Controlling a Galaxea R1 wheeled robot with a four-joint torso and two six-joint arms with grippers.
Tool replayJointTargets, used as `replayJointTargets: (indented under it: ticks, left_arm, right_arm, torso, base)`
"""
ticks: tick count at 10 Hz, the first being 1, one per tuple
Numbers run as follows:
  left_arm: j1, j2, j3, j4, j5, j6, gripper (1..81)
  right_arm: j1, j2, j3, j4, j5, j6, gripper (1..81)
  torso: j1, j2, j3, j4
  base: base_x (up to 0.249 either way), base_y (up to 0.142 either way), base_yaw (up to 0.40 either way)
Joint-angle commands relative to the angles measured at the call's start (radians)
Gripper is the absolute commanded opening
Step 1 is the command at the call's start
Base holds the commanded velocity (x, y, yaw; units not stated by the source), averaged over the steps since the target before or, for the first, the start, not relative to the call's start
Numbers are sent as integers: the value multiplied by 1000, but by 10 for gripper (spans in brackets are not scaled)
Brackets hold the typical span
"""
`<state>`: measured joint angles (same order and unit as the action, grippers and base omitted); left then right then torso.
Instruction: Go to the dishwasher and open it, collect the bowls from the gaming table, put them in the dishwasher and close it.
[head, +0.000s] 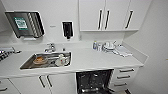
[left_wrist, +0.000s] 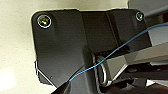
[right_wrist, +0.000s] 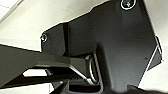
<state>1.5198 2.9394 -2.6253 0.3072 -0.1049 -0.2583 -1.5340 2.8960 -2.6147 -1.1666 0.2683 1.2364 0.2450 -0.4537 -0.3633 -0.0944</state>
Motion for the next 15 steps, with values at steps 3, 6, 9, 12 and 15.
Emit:
replayJointTargets:
  ticks: [3,6,9,12,15]
  left_arm:
    - [-26,-11,2,4,51,2,811]
    - [-26,-11,4,4,51,2,811]
    - [-25,-11,2,-2,51,2,811]
    - [-25,-8,2,-5,51,2,811]
    - [-25,-5,2,-5,51,1,811]
  right_arm:
    - [13,-24,6,-2,19,3,811]
    - [16,-24,1,-7,15,3,811]
    - [18,-22,-10,-8,15,3,811]
    - [19,-15,-23,-2,9,3,811]
    - [19,36,-105,-2,-12,-5,811]
  torso:
    - [-104,162,62,0]
    - [-97,152,135,-25]
    - [-121,188,216,-40]
    - [-124,188,193,-28]
    - [-124,188,199,-28]
  base:
    - [0,0,0]
    - [0,0,0]
    - [0,0,0]
    - [0,0,0]
    - [0,0,0]
